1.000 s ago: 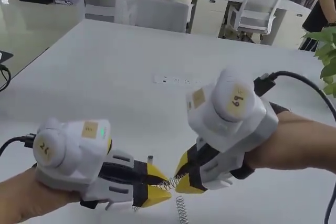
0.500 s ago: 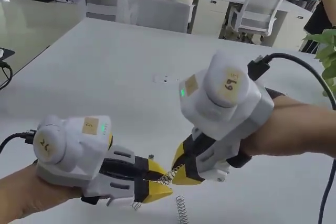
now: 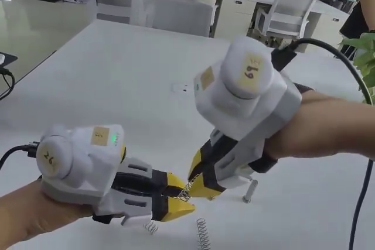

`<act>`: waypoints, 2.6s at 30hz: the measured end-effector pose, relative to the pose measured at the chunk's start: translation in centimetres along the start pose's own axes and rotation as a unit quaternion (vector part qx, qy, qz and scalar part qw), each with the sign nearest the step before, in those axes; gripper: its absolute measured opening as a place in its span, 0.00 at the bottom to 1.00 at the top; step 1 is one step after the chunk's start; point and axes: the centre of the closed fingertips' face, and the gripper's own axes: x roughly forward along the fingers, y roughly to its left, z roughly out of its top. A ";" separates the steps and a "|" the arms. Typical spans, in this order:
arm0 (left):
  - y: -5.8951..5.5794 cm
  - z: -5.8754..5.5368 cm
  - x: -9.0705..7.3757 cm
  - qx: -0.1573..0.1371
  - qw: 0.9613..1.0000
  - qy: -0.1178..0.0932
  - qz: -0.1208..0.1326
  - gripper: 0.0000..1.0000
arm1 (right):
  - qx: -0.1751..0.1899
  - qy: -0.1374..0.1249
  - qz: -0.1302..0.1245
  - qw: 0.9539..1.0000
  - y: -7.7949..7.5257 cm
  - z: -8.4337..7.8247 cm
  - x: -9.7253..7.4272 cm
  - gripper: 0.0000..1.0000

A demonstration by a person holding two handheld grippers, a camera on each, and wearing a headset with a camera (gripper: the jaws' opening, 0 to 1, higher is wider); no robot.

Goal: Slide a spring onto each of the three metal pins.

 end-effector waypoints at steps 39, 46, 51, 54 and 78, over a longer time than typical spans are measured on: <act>0.7 0.7 -0.8 -0.028 0.999 -0.027 0.005 0.01 | 0.022 -0.009 0.022 0.999 -0.4 0.5 0.8 0.09; 0.6 0.7 -0.7 -0.024 0.999 -0.022 0.002 0.01 | 0.026 -0.009 0.025 0.999 -0.4 0.4 0.7 0.09; 0.7 0.6 -0.6 -0.025 0.999 -0.021 0.002 0.01 | 0.024 -0.006 0.024 0.999 -0.4 0.4 0.8 0.08; 0.6 0.6 -0.6 -0.026 0.999 -0.020 0.002 0.01 | 0.024 -0.003 0.025 0.999 -0.4 0.3 0.9 0.08; 1.2 0.6 -0.1 -0.054 0.998 -0.022 0.015 0.31 | 0.018 0.002 0.010 1.000 -1.3 -0.1 0.5 0.08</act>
